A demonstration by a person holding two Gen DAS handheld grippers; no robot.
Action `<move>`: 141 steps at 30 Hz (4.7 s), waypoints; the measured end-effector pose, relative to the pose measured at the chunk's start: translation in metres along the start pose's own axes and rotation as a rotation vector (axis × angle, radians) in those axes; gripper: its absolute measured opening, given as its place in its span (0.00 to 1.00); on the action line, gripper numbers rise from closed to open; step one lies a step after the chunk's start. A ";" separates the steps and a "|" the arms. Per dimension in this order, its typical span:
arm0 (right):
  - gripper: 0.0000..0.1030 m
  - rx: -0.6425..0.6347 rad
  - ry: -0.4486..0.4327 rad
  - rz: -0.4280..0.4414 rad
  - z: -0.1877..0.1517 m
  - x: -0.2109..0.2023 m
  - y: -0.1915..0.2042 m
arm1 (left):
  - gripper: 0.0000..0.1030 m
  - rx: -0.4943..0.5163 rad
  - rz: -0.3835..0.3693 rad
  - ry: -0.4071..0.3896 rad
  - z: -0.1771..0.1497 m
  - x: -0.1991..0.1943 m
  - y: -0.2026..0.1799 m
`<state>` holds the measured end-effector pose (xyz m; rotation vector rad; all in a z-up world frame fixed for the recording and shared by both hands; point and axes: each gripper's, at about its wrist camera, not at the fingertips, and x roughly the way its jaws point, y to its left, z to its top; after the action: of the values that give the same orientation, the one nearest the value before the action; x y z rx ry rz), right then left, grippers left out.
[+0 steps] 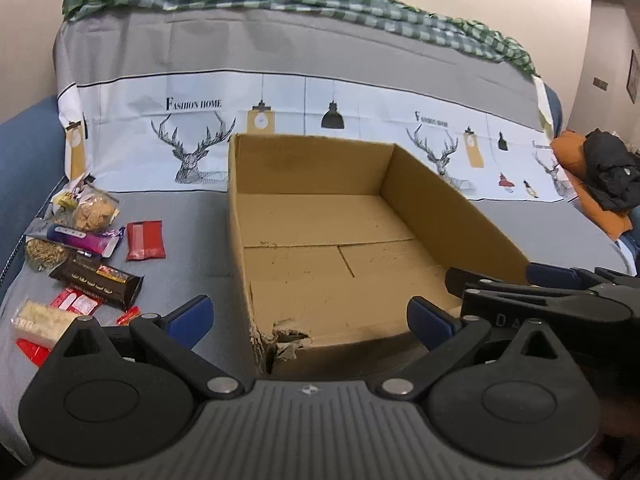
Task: Organize snacks
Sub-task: 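Move both tools from above the cardboard box toward the snack pile, then grasp the clear white snack pack with the left tool while the right tool grasps the small red candy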
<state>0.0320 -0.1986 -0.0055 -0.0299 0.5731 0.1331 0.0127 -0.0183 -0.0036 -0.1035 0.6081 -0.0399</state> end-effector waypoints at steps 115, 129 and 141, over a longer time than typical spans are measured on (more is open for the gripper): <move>0.24 -0.301 0.318 0.467 -0.065 0.061 0.210 | 0.41 -0.394 0.208 0.358 -0.051 0.008 0.187; 0.21 -0.330 0.281 0.468 -0.068 0.057 0.207 | 0.45 -0.380 0.198 0.358 -0.062 0.021 0.179; 0.20 -0.354 0.278 0.442 -0.069 0.053 0.200 | 0.42 -0.368 0.205 0.358 -0.063 0.024 0.178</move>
<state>0.0123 0.0014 -0.0903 -0.2693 0.8226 0.6674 -0.0022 0.1517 -0.0878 -0.3959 0.9776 0.2587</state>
